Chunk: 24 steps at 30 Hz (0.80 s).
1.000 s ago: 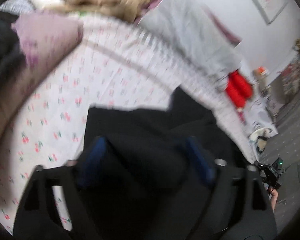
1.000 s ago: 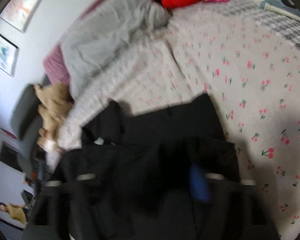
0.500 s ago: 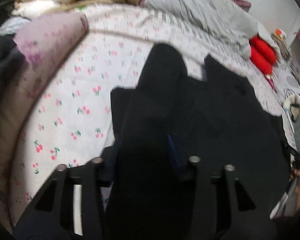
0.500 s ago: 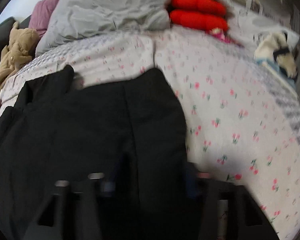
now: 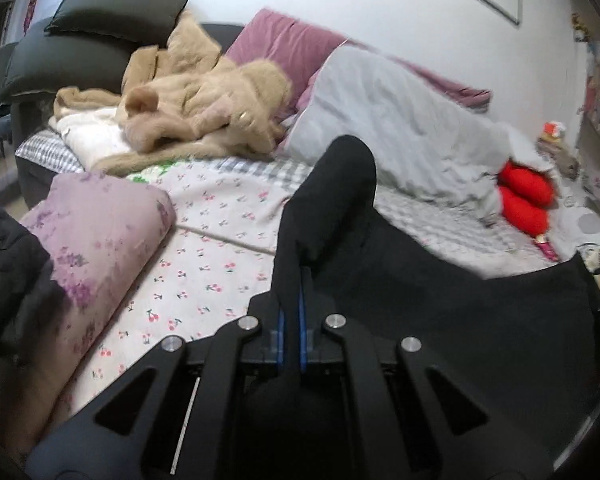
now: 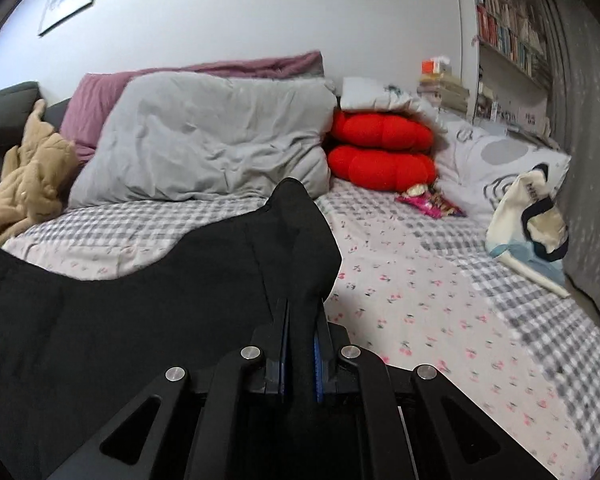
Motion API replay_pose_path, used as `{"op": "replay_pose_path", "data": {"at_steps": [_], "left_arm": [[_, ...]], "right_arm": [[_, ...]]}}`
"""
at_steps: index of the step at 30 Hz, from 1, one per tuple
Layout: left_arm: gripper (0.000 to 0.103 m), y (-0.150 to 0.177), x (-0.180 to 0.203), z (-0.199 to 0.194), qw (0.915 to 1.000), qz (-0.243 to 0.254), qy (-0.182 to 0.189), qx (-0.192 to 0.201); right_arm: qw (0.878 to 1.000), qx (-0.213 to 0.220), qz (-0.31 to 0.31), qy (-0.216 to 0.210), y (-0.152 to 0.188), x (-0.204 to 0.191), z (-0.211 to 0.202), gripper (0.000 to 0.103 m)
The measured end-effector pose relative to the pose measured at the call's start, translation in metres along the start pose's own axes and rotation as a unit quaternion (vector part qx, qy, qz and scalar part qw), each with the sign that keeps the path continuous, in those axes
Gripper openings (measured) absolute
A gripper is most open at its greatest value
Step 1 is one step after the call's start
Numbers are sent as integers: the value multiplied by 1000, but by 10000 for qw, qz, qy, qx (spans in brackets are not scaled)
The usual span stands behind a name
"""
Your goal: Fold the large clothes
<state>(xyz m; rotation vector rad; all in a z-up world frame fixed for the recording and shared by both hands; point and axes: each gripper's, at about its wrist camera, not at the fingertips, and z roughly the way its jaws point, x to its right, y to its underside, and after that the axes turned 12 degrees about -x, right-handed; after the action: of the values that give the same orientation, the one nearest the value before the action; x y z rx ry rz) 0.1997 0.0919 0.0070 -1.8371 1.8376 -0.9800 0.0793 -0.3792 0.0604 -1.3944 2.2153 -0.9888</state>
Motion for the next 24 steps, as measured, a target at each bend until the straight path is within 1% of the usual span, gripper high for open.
{"op": "replay_pose_path", "data": {"at_steps": [1, 2, 4, 5, 6, 7, 8, 9, 10, 11, 12, 13, 14, 15, 16, 17, 18, 19, 21, 22, 23, 24], "left_arm": [[6, 0, -5, 13, 9999, -61, -57, -123], [6, 0, -11, 30, 9995, -134, -114, -275], [7, 7, -21, 73, 9962, -222, -282, -789], [7, 13, -24, 90, 9935, -275, -352, -1047], [9, 19, -31, 112, 9877, -413, -413, -1449], [10, 21, -34, 121, 9838, -500, -419, -1671], [14, 20, -38, 127, 9804, -612, -397, -1827], [17, 17, -38, 124, 9808, -646, -395, -1798], [19, 13, -37, 117, 9821, -643, -447, -1713], [33, 7, -33, 108, 9841, -578, -486, -1606], [54, 1, -25, 98, 9874, -450, -451, -1450], [64, -2, -16, 91, 9901, -327, -380, -1309], [73, -6, -2, 82, 9931, -155, -202, -1144], [75, -8, 9, 80, 9941, -55, -44, -1084], [76, -9, 24, 82, 9936, 51, 202, -1112], [81, -9, 34, 86, 9923, 113, 371, -1176], [82, -9, 47, 95, 9902, 211, 556, -1260], [82, -7, 58, 106, 9888, 305, 589, -1336], [82, -5, 62, 129, 9867, 393, 411, -1522], [82, -5, 60, 141, 9852, 397, 292, -1644], [82, -4, 53, 150, 9836, 368, 151, -1757], [82, -4, 39, 161, 9818, 343, -64, -1867]], "right_arm": [[10000, -82, 15, -9, -2, 0, 11, 9], [9996, -269, 14, -4, -4, -2, 33, 9], [9976, -691, -61, 50, 0, -8, 71, 9], [9956, -922, -109, 83, 5, -9, 87, 10], [9926, -1200, -156, 116, 10, -11, 104, 10], [9886, -1487, -200, 147, 16, -13, 118, 12], [9869, -1588, -212, 201, 19, -14, 125, 14], [9875, -1549, -183, 234, 18, -14, 123, 19], [9880, -1511, -146, 268, 16, -14, 119, 25], [9880, -1505, -135, 314, 11, -14, 114, 33], [9890, -1450, -113, 286, 5, -15, 108, 40], [9905, -1356, -70, 192, 0, -18, 101, 60], [9927, -1203, 8, 44, -6, -22, 91, 78], [9941, -1076, 52, -112, -10, -31, 84, 80], [9942, -1026, -28, -333, -14, -46, 77, 80], [9919, -1079, -249, -616, -17, -69, 75, 80], [9893, -1141, -412, -810, -19, -86, 77, 80], [9848, -1250, -597, -1048, -17, -109, 81, 80], [9781, -1490, -767, -1238, -12, -131, 94, 80], [9756, -1617, -826, -1231, -9, -137, 104, 80], [9743, -1755, -851, -1126, -6, -137, 117, 80], [9730, -1894, -804, -1047, -4, -129, 130, 80]]}}
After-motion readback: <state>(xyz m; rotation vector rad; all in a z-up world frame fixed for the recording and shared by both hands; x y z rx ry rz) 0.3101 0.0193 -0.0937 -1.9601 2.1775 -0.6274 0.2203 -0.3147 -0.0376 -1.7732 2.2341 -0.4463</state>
